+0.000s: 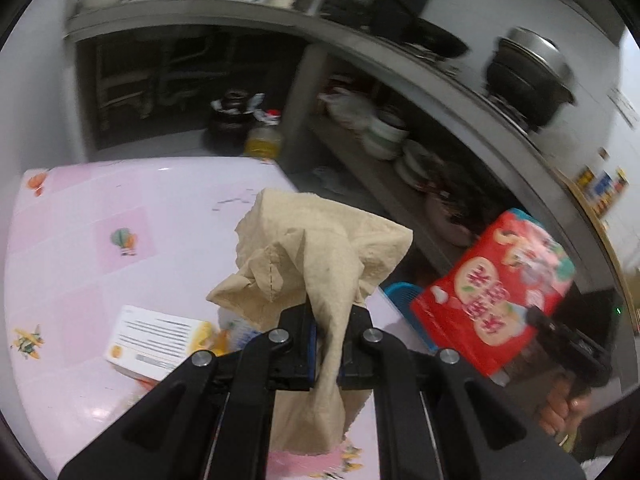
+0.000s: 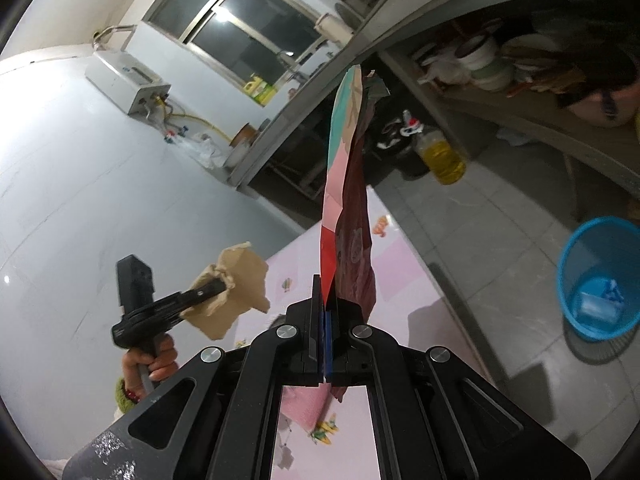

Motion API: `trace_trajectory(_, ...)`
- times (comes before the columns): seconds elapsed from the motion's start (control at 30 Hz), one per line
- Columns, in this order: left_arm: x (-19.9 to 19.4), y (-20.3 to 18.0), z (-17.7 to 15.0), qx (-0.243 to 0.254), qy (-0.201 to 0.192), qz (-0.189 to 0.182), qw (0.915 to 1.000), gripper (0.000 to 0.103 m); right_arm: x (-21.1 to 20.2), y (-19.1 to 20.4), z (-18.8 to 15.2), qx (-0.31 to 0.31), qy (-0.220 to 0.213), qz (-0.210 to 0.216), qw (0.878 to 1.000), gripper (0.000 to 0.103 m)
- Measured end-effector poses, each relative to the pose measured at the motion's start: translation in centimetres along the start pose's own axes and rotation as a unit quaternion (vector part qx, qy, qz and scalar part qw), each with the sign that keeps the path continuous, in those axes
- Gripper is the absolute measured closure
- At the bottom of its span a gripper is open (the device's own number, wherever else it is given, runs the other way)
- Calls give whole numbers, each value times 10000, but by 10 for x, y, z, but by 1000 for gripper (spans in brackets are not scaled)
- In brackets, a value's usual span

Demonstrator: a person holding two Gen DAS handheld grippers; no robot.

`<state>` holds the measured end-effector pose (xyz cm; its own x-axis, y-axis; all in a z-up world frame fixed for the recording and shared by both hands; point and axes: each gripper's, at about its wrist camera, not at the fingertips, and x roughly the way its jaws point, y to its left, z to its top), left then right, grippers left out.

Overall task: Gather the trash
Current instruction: 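Carry the brown paper and red snack bag over the blue wastebasket with both tools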

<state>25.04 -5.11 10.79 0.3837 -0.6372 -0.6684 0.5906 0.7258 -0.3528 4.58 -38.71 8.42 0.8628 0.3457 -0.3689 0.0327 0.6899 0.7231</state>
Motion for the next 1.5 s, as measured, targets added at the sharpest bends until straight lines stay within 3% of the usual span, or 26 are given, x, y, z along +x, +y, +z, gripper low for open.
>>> trace_trajectory(0.37, 16, -86, -15, 735, 117, -565, 9956, 97, -54, -21, -11, 226, -550, -426, 9973, 103)
trace_trajectory(0.6, 55, -155, -21, 1073, 402, -941, 9889, 97, -83, -45, -14, 406, -895, -854, 9915, 103)
trace_trajectory(0.77, 93, -201, -24, 1358, 665, -1010, 9833, 97, -101, -64, -20, 474, -1134, -1328, 9835, 103)
trace_trajectory(0.97, 163, -255, -32, 1593, 1098, -1066, 9753, 97, -111, -98, -32, 420, -1147, -2095, 9701, 103)
trace_trajectory(1.17, 265, -298, -45, 1626, 1938, -987, 9624, 97, -96, -157, -39, 757, -931, -2460, 9618, 103)
trace_trajectory(1.33, 366, -300, -61, 1124, 2822, -811, 9493, 97, -74, -206, -43, 1119, -677, -2497, 9595, 103)
trace_trajectory(1.5, 429, -291, -65, 857, 3048, -413, 9477, 97, -44, -275, -54, 2144, -648, -1884, 9562, 103)
